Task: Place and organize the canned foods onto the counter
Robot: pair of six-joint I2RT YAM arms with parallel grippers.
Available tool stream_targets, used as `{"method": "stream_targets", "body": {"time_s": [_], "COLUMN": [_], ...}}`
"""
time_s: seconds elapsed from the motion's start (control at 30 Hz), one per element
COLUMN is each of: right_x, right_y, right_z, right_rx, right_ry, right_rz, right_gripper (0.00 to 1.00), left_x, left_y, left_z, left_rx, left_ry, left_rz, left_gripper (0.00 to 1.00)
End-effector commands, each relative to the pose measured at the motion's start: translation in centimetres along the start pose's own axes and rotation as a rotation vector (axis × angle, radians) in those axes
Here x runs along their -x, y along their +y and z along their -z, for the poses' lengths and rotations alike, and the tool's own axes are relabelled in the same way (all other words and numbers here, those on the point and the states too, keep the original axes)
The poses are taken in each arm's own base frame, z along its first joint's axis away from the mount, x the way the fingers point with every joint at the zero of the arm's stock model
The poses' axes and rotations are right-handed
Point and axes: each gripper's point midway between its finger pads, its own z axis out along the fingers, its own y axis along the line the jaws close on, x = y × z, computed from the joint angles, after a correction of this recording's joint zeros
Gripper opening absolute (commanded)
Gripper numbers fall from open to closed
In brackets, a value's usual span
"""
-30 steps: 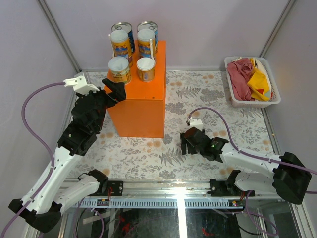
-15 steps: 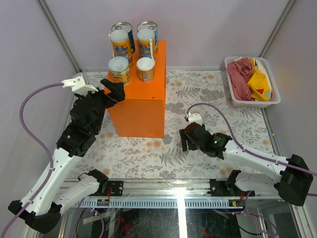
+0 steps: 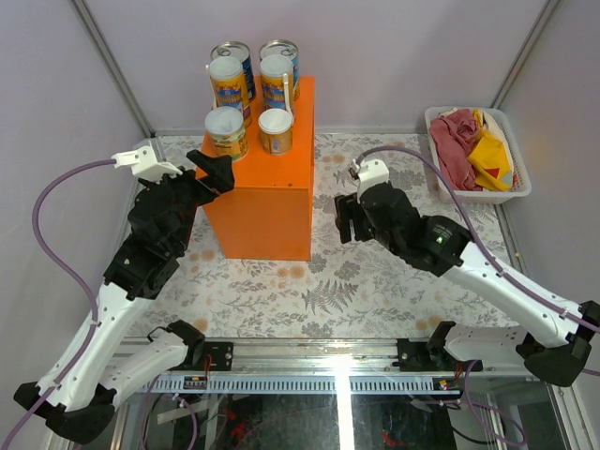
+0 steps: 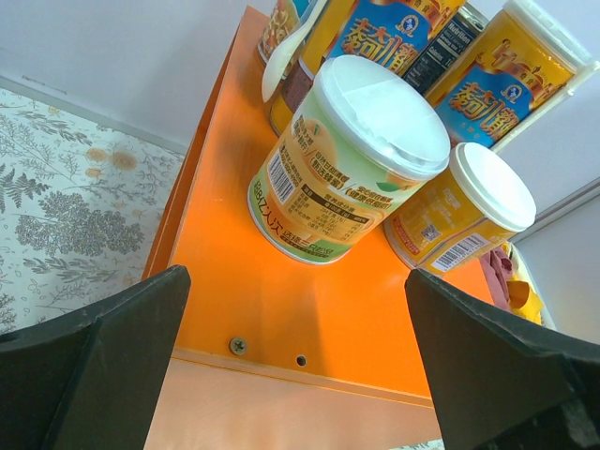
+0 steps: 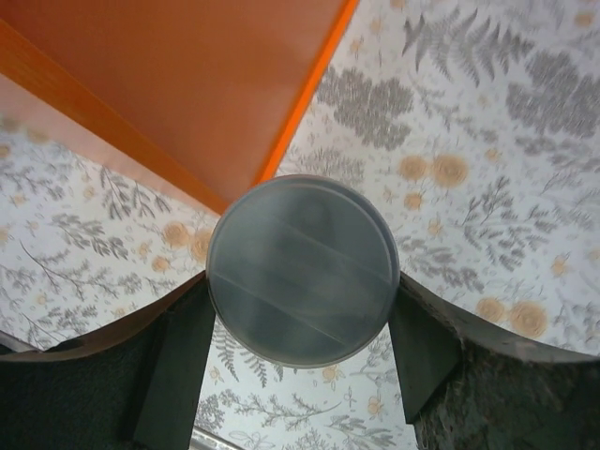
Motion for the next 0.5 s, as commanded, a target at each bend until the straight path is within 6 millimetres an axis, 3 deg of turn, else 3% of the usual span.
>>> {"method": "stream_targets", "body": {"time_s": [0.0,0.27,0.47], "right_x": [6.9,13.1,16.1], "right_y": [0.2,1.5,2.3], "right_z": [2.7,5.3,6.8], "right_rx": [-0.003,0.04,0.073], "right_ry": [-0.141,-0.215,-0.253], "right_rz": [0.046,0.063,0.076], "right_gripper": [0.51,0.51,0.5], "left_x": [1.9,2.3,2.5], "left_y": [-1.0,-0.8,-0.8], "left_z": [0.4,0.7,0.7], "left_rx": [-0.036,-0.036,-0.035], "left_ry": [-0.063,-0.076,-0.082], "left_rz": [0.042,0.041,0.039], "left_gripper": [0.99,0.99,0.99]}}
